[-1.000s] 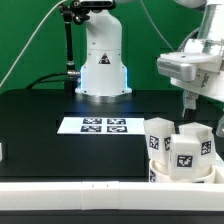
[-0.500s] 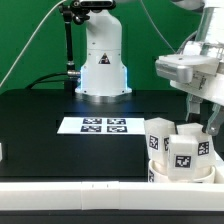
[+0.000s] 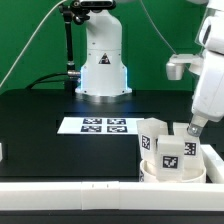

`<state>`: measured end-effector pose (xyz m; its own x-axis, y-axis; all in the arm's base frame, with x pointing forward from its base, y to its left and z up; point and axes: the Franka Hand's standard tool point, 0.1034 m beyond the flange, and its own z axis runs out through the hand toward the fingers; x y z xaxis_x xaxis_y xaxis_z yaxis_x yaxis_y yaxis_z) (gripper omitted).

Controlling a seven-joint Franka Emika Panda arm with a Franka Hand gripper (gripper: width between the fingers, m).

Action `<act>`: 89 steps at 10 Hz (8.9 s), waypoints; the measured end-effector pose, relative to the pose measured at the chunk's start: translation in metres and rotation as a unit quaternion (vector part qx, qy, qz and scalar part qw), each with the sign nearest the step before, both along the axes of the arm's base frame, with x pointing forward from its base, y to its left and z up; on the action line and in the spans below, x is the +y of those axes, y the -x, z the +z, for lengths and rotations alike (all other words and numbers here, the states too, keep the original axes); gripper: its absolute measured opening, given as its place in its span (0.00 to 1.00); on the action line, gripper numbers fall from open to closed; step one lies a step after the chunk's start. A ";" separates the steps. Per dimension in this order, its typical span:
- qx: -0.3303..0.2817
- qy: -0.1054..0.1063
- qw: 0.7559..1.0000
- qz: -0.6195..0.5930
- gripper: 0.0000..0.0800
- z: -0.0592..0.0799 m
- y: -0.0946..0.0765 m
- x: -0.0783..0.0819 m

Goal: Assemble stool

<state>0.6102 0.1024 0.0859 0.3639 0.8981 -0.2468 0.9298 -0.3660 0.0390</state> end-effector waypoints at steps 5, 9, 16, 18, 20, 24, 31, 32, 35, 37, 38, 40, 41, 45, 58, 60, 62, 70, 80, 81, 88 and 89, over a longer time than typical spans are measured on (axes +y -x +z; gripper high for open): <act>-0.042 0.011 0.985 -0.168 0.42 0.001 -0.001 -0.005; -0.032 0.006 0.875 -0.482 0.42 0.000 0.006 -0.014; -0.050 -0.010 0.681 -0.731 0.42 -0.002 0.001 -0.020; -0.052 -0.016 0.620 -0.783 0.42 -0.002 -0.002 -0.022; -0.058 -0.007 0.569 -0.820 0.42 -0.001 -0.003 -0.020; -0.050 -0.037 0.369 -0.927 0.42 -0.002 -0.006 -0.023; -0.050 -0.086 0.059 -0.993 0.42 -0.001 -0.016 -0.020; -0.043 -0.079 0.021 -0.996 0.42 -0.001 -0.016 -0.018; -0.033 -0.057 0.070 -0.995 0.73 0.007 -0.019 -0.016; -0.027 -0.062 0.138 -0.988 0.80 0.028 -0.031 -0.006; -0.023 -0.062 0.155 -0.986 0.81 0.033 -0.030 -0.004; -0.025 -0.066 0.175 -0.982 0.81 0.031 -0.030 -0.004; -0.027 -0.074 0.208 -0.975 0.81 0.031 -0.030 -0.004; -0.069 -0.127 0.492 -0.858 0.81 0.034 -0.026 0.002; -0.091 -0.157 0.873 -0.454 0.81 0.027 -0.021 -0.015; -0.098 -0.155 0.940 -0.287 0.81 0.020 -0.018 -0.017; -0.086 -0.136 0.968 -0.193 0.81 0.013 -0.013 -0.012; -0.053 -0.080 0.993 0.069 0.81 0.011 -0.015 -0.017; -0.048 -0.076 0.995 0.051 0.55 0.001 -0.025 -0.026; -0.048 -0.076 0.995 0.051 0.41 0.001 -0.025 -0.027; -0.117 -0.103 0.960 -0.232 0.41 -0.001 -0.027 -0.028; -0.125 -0.104 0.948 -0.275 0.41 -0.001 -0.028 -0.026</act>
Offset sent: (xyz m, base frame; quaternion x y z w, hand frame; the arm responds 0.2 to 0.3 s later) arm 0.0000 0.0000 0.0000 0.0000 0.0000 0.1296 0.9916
